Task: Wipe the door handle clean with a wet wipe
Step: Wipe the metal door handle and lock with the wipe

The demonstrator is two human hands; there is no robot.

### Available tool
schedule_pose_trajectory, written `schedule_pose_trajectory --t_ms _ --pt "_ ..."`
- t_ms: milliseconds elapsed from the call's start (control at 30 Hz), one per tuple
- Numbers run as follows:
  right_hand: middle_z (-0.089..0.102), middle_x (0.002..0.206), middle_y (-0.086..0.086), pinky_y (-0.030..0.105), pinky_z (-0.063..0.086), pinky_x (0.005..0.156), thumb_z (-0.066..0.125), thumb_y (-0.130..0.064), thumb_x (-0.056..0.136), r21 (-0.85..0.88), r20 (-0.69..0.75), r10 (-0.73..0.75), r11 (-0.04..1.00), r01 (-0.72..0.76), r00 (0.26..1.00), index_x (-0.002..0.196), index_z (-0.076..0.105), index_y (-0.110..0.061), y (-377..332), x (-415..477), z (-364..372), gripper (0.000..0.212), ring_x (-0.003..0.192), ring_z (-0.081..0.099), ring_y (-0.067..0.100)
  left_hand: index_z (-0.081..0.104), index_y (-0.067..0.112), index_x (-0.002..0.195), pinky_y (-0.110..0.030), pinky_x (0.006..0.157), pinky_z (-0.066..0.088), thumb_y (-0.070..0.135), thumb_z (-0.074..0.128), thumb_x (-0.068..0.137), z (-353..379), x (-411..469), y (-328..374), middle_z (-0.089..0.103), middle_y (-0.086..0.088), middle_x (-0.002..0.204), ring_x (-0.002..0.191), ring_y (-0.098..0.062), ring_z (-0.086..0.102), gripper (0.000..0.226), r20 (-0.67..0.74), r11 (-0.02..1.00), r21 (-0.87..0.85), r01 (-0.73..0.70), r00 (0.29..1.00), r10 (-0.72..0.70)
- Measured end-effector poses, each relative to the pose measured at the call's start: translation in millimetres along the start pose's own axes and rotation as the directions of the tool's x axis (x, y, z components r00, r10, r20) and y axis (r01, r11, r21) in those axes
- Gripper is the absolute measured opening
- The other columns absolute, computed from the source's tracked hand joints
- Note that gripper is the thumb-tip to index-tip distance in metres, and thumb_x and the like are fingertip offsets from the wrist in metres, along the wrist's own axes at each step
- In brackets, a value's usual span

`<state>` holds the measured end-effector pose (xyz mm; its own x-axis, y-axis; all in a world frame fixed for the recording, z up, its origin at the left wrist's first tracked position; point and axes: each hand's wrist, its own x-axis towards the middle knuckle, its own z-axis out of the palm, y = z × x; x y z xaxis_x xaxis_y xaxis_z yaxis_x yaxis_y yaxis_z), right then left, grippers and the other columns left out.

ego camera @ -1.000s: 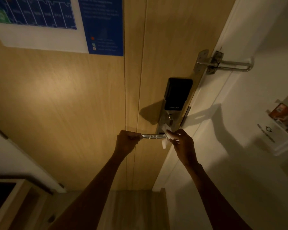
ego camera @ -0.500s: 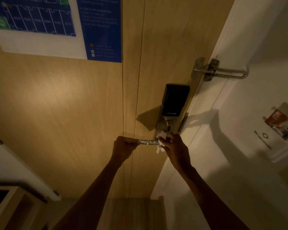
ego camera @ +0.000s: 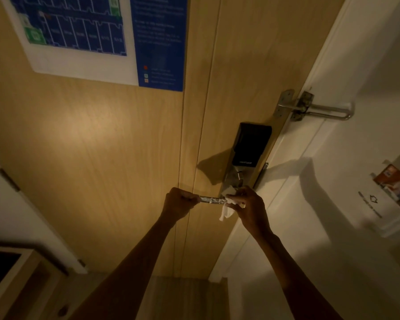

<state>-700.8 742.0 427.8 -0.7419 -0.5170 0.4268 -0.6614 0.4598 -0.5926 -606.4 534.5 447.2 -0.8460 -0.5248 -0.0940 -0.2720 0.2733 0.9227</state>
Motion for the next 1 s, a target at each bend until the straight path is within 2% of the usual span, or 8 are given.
schedule_pose_trajectory --t_ms 200,400,500,600,700,833,900,1000 --pt "0.069 0.109 0.006 0.008 0.051 0.076 0.077 -0.021 0.078 0.057 0.022 0.001 0.998 -0.002 1.0 0.108 0.072 -0.009 -6 8 4 0.032 0.098 0.066 0.013 0.078 0.007 0.085 -0.016 0.057 0.046 0.017 0.077 0.077 2 -1 -2 0.072 -0.007 0.07 0.057 -0.007 0.062 0.013 -0.018 1.0 0.0 -0.007 1.0 0.007" --pt "0.061 0.124 0.007 0.024 0.055 0.087 0.072 -0.027 0.084 -0.006 0.128 -0.071 0.997 0.072 0.989 0.124 0.064 -0.015 -12 5 8 0.043 0.108 0.061 0.015 0.077 0.005 0.088 -0.013 0.054 0.045 0.016 0.076 0.078 1 -1 -4 0.071 -0.007 0.071 0.053 -0.001 0.06 0.015 -0.007 1.0 -0.007 -0.015 1.0 0.015" --pt "0.059 0.127 0.005 0.029 0.055 0.09 0.068 -0.027 0.087 -0.072 0.136 -0.08 0.993 0.09 0.987 0.121 0.066 -0.016 -7 3 6 0.036 0.112 0.06 0.016 0.078 0.005 0.087 -0.014 0.053 0.043 0.017 0.076 0.078 0 -1 -3 0.071 -0.008 0.071 0.053 -0.003 0.059 0.015 -0.011 1.0 0.006 -0.004 1.0 0.004" --pt "0.06 0.124 0.005 0.024 0.055 0.086 0.067 -0.031 0.087 -0.188 0.099 -0.061 0.979 0.079 0.993 0.115 0.069 -0.017 -11 2 13 0.031 0.109 0.061 0.016 0.077 0.005 0.088 -0.015 0.054 0.043 0.016 0.075 0.079 1 -1 -3 0.071 -0.009 0.073 0.055 -0.005 0.058 0.015 -0.008 1.0 0.015 -0.011 1.0 0.011" --pt "0.064 0.118 0.011 0.03 0.059 0.081 0.069 -0.027 0.086 -0.295 0.08 -0.133 0.944 0.151 0.988 0.114 0.069 -0.015 -14 1 16 0.03 0.106 0.063 0.022 0.076 0.003 0.089 -0.016 0.054 0.043 0.015 0.075 0.079 1 -1 -2 0.072 -0.012 0.074 0.054 -0.005 0.058 0.015 -0.013 1.0 0.009 -0.012 1.0 0.012" --pt "0.061 0.123 0.012 0.038 0.06 0.079 0.068 -0.029 0.088 -0.384 0.092 -0.192 0.898 0.213 0.977 0.129 0.06 -0.016 -7 -8 17 0.043 0.114 0.058 0.027 0.076 0.002 0.088 -0.019 0.056 0.047 0.013 0.076 0.078 1 -2 -2 0.071 -0.009 0.073 0.056 -0.007 0.06 0.015 -0.011 1.0 -0.007 -0.025 1.0 0.025" --pt "0.056 0.131 0.01 0.032 0.056 0.087 0.055 -0.04 0.094 -0.354 0.108 -0.192 0.909 0.218 0.975 0.136 0.052 -0.017 -7 -14 15 0.048 0.121 0.052 0.024 0.077 0.003 0.088 -0.016 0.056 0.048 0.014 0.076 0.078 1 -2 -4 0.073 -0.011 0.076 0.058 -0.006 0.061 0.016 -0.018 1.0 0.002 -0.03 0.999 0.03" --pt "0.057 0.124 0.005 0.026 0.057 0.081 0.039 -0.048 0.099 -0.212 0.077 -0.116 0.969 0.13 0.99 0.127 0.061 -0.02 -13 -11 10 0.045 0.11 0.056 0.016 0.077 0.004 0.089 -0.008 0.05 0.045 0.015 0.076 0.078 1 -1 -4 0.074 -0.012 0.078 0.056 -0.004 0.06 0.016 -0.015 0.999 0.016 -0.033 0.999 0.033"
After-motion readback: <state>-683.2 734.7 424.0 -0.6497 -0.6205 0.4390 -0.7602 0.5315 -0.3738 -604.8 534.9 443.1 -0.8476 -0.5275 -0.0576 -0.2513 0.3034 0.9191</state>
